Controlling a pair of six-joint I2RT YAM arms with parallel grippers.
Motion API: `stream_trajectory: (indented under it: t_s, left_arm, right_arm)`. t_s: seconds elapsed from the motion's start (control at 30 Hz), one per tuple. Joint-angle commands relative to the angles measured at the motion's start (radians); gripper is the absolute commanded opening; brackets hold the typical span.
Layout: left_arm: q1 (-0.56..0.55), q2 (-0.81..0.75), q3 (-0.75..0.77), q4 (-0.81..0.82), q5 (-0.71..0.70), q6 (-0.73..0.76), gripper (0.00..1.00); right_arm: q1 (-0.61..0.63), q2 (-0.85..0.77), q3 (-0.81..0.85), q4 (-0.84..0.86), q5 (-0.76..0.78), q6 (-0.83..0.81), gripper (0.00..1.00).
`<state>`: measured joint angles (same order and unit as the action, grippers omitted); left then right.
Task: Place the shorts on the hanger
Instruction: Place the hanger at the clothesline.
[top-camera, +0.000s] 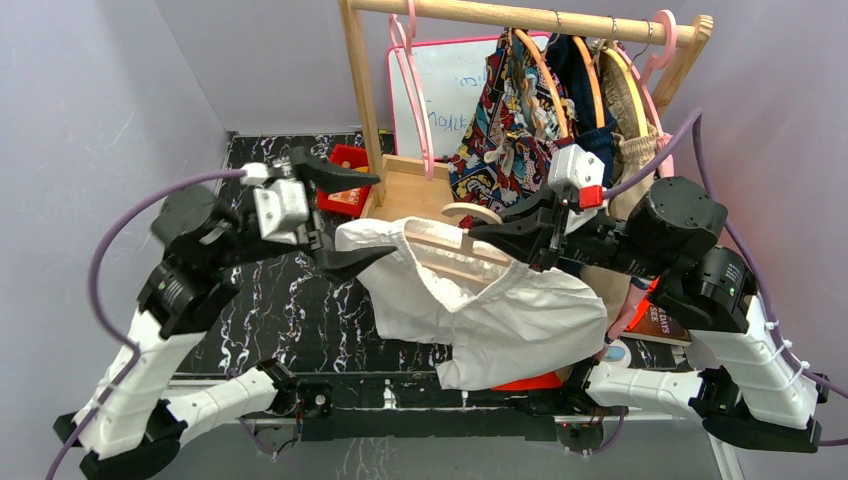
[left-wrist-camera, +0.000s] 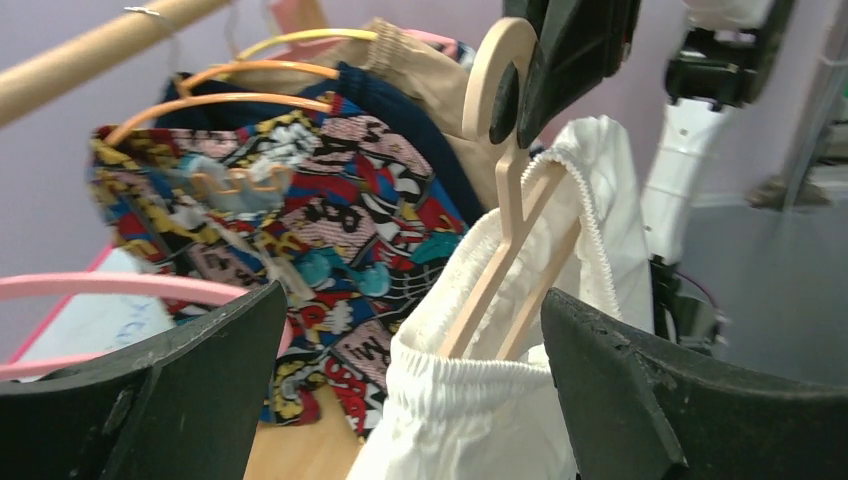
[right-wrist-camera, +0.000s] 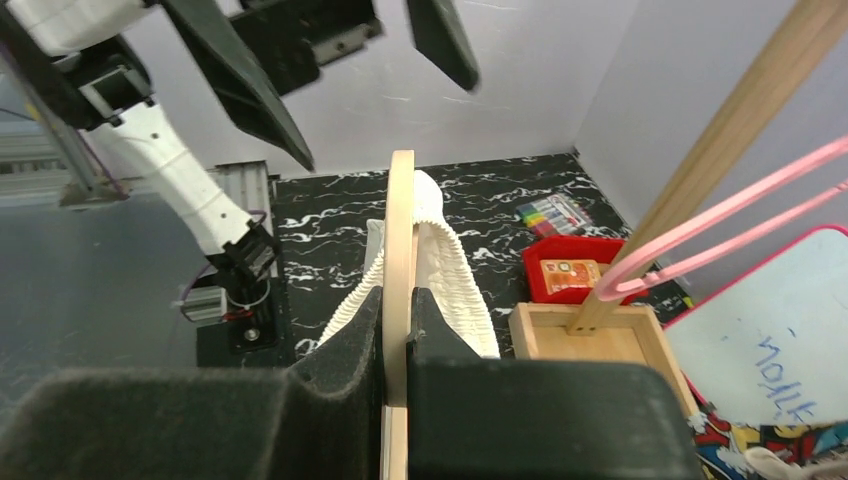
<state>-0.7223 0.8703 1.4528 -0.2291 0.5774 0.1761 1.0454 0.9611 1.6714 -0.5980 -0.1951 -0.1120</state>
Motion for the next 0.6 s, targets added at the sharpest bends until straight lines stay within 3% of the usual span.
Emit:
stream_trajectory:
  t_s: [0.0, 0.23, 0.57]
  left_arm:
    - [-0.006, 0.081, 0.088, 0.001, 0.282, -0.010, 0.98]
    - [-0.023, 0.213, 0.132, 0.010, 0.450, -0.088, 0.87]
    - [-0.063, 0.288, 0.089, 0.007, 0.495, -0.176, 0.76]
  right_arm:
    - [0.000, -0.023, 0.021, 0.075, -0.110, 0.023, 0.00]
    - [0.000, -0.030, -0.020, 0.110, -0.147, 0.029, 0.00]
    - [0.000, -0.030, -0.059, 0.176, -0.158, 0.017, 0.00]
